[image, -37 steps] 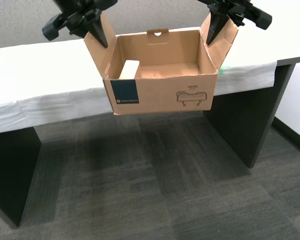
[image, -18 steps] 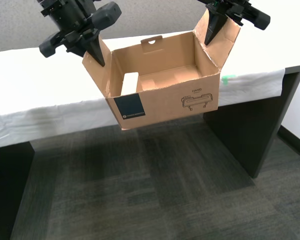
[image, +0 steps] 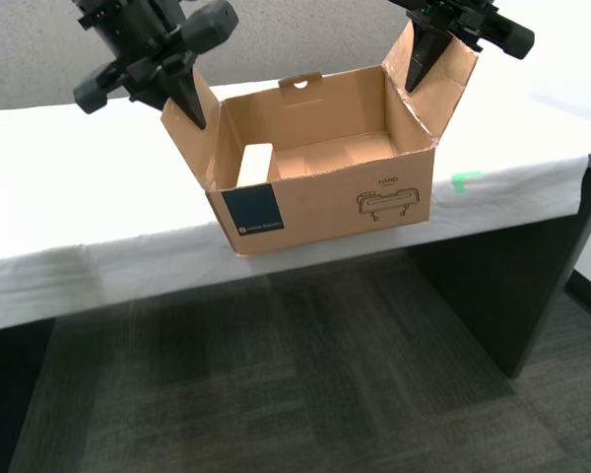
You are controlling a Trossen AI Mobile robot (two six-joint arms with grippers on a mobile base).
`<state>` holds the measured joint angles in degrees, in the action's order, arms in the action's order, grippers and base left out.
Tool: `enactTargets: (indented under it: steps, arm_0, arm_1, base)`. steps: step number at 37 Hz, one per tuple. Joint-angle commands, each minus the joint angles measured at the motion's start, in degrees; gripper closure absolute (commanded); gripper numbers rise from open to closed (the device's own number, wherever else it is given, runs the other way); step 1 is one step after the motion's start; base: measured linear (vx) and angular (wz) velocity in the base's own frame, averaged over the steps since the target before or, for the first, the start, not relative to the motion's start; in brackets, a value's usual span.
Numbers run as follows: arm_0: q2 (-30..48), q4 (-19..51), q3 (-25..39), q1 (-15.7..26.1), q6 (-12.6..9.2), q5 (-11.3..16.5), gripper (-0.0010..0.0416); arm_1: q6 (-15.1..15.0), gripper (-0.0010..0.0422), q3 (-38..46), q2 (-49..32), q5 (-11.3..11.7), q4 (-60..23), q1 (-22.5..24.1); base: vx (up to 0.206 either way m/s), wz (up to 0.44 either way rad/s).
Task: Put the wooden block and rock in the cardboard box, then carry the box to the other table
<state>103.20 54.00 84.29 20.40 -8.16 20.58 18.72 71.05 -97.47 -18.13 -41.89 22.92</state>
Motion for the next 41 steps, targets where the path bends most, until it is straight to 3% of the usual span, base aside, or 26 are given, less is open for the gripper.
enactTargets:
  steps: [1, 12, 18, 29, 41]
  arm_0:
    - [0.0, 0.0, 0.1, 0.0, 1.7, 0.1, 0.0406]
    - [0.0, 0.1, 0.1, 0.1, 1.8, 0.2, 0.0406]
    - [0.0, -0.1, 0.1, 0.9, 2.5, 0.2, 0.0406]
    - [0.0, -0.4, 0.1, 3.8, 2.3, 1.2, 0.0406]
    - [0.0, -1.4, 0.1, 7.0, 1.0, 1.2, 0.0406]
  arm_1:
    - [1.8, 0.0413, 0.1, 1.4, 0.5, -0.2, 0.1]
    - [6.4, 0.0413, 0.0, 6.0, 2.6, -1.2, 0.4]
    - [5.9, 0.0413, 0.0, 7.9, 5.9, -4.4, 0.4]
    - [2.8, 0.0413, -2.7, 10.5, 5.8, -5.3, 0.4]
    - [2.7, 0.0413, -14.3, 19.4, 6.2, 1.6, -0.4]
  base:
    - [0.218, 0.009]
    - [0.229, 0.034]
    - [0.223, 0.096]
    - [0.203, 0.111]
    - [0.183, 0.112]
